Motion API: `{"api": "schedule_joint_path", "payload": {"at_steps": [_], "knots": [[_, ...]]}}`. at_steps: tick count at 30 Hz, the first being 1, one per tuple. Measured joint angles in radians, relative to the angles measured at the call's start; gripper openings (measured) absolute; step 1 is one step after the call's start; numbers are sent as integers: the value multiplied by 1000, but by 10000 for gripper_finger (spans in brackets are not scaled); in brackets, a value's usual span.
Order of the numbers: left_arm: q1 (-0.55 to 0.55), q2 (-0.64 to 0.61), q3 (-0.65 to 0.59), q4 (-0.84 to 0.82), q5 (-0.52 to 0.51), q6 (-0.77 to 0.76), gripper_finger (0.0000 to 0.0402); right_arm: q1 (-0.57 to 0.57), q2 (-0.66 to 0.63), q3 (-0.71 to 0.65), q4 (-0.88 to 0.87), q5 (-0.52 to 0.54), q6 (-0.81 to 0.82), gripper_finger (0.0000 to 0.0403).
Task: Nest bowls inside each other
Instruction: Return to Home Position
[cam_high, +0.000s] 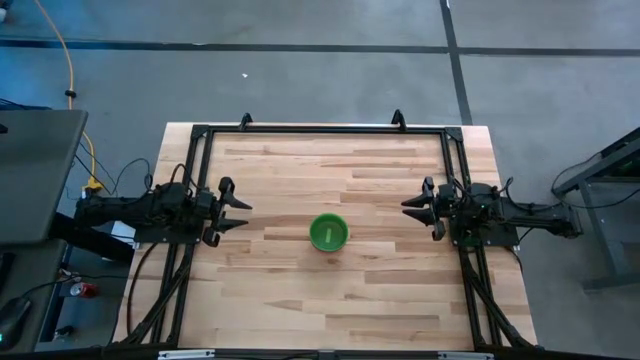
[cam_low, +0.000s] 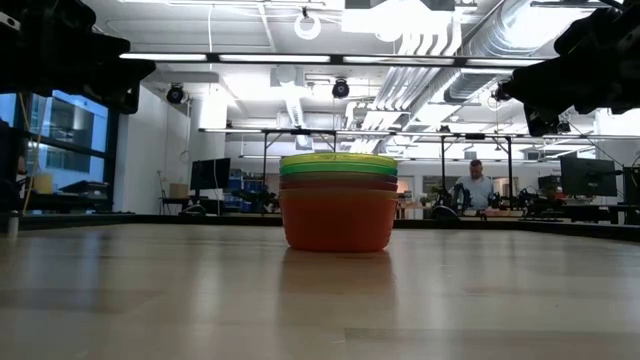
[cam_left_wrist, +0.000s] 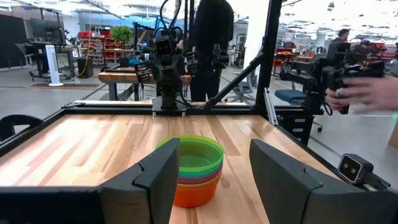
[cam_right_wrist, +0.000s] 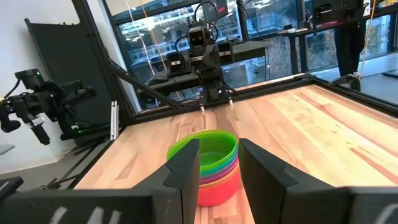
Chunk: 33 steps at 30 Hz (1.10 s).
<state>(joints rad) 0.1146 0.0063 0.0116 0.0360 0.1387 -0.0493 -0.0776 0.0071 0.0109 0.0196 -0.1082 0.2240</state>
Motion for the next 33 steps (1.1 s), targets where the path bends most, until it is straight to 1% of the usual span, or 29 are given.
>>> {"api": "schedule_joint_path", "payload": {"at_steps": [6, 12, 16, 20, 22, 25, 30, 33], "knots": [[0, 0, 0, 0, 0, 0, 184, 0, 0, 0, 0, 2, -1, 101], [0, 0, 0, 0, 0, 0, 184, 0, 0, 0, 2, -6, -67, 101], [0, 0, 0, 0, 0, 0, 184, 0, 0, 1, 6, -35, 11, 101], [0, 0, 0, 0, 0, 0, 184, 0, -1, 1, 7, -46, -54, 101], [0, 0, 0, 0, 0, 0, 184, 0, -1, 1, 8, -45, -73, 101], [0, 0, 0, 0, 0, 0, 184, 0, -1, 1, 10, -17, -46, 101], [0, 0, 0, 0, 0, 0, 184, 0, -1, 1, 6, -12, -92, 101], [0, 0, 0, 0, 0, 0, 184, 0, -1, 1, 5, -11, -92, 101]]}}
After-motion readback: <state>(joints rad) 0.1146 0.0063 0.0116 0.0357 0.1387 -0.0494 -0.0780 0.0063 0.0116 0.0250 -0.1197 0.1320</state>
